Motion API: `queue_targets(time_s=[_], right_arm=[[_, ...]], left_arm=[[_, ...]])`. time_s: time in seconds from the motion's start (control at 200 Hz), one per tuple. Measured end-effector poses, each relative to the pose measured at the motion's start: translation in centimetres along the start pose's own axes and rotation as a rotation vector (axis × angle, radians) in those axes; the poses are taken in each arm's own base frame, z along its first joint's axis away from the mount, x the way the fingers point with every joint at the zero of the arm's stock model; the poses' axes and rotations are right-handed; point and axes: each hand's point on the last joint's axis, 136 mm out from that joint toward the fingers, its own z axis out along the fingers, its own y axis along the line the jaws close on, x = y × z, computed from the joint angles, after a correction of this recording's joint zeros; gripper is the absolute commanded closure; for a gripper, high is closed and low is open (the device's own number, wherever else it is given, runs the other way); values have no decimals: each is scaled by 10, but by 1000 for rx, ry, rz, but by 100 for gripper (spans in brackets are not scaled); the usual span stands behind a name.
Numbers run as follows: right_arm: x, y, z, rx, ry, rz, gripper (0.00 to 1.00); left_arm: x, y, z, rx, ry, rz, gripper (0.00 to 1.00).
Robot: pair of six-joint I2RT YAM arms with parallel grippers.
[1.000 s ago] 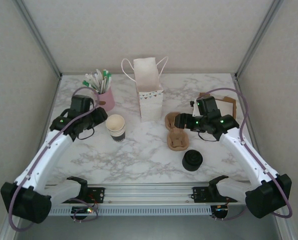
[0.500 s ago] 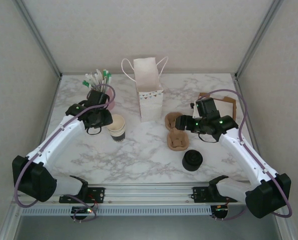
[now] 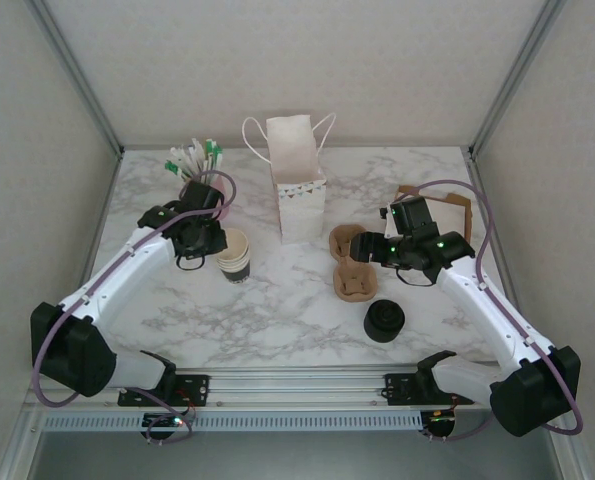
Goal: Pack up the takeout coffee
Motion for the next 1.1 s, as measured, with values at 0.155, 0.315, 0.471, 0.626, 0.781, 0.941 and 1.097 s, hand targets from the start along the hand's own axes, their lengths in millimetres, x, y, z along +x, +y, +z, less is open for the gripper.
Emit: queue_targets(time_s=[0.155, 0.315, 0.471, 0.626, 0.781, 0.941, 1.097], right_arm=[[0, 0, 0, 0, 0, 0, 21], [0, 0, 0, 0, 0, 0, 21], [1, -1, 1, 2, 3, 1, 21], [1, -1, 1, 2, 3, 1, 20], [2, -1, 1, 3, 5, 1, 18], [3, -2, 1, 6, 11, 2, 16], [6, -7, 0, 32, 20, 5, 13]], left_arm=[[-4, -3, -3, 3, -5, 7, 91], [-14, -6, -13, 7, -34, 12, 95], [-24, -9, -25, 11, -64, 10, 99], [-34, -11, -37, 15, -93, 6, 100], [-47, -21, -65, 77, -146, -4, 100], [-62, -35, -114, 202, -237, -15, 100], [-55, -52, -149, 333, -265, 5, 100]])
